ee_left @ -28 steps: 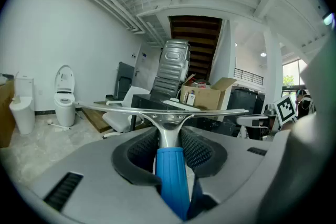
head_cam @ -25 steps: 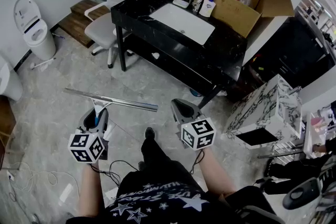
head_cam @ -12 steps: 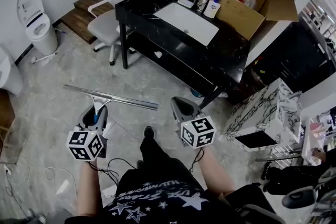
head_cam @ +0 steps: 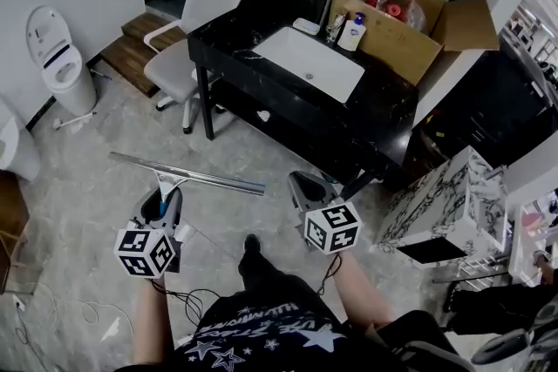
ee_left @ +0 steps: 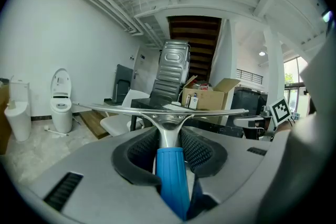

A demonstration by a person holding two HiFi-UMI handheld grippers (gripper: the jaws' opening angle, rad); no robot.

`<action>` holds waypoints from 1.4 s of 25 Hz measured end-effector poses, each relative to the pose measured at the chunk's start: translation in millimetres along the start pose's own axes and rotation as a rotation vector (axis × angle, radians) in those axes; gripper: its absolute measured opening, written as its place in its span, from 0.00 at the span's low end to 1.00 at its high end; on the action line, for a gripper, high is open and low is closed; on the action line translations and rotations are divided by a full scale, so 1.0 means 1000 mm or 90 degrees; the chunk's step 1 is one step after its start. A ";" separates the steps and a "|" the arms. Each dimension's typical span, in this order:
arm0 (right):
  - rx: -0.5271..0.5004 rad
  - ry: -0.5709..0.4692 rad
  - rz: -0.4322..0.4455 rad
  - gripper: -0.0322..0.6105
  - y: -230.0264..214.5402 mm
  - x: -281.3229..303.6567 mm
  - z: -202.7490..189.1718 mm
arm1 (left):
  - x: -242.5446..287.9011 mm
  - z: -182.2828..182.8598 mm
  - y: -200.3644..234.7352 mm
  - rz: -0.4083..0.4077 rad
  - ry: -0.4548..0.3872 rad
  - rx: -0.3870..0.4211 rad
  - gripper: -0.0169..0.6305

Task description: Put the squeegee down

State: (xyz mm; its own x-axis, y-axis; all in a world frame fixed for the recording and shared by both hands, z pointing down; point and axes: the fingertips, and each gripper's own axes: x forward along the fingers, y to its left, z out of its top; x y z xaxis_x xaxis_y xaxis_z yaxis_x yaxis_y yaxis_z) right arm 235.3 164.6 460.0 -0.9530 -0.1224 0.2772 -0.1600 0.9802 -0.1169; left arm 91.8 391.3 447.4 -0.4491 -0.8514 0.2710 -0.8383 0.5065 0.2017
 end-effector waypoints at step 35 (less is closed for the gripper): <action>0.058 -0.016 -0.083 0.13 -0.253 0.209 0.076 | 0.360 0.136 0.040 -0.068 0.001 0.040 0.25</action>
State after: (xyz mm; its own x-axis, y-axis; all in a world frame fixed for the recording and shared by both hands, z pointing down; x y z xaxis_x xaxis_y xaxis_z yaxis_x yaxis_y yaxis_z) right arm 57.2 -120.6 474.9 -0.9285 -0.2529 0.2720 -0.3046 0.9375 -0.1681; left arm -145.3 85.8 424.9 -0.3553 -0.9000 0.2525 -0.8993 0.4028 0.1702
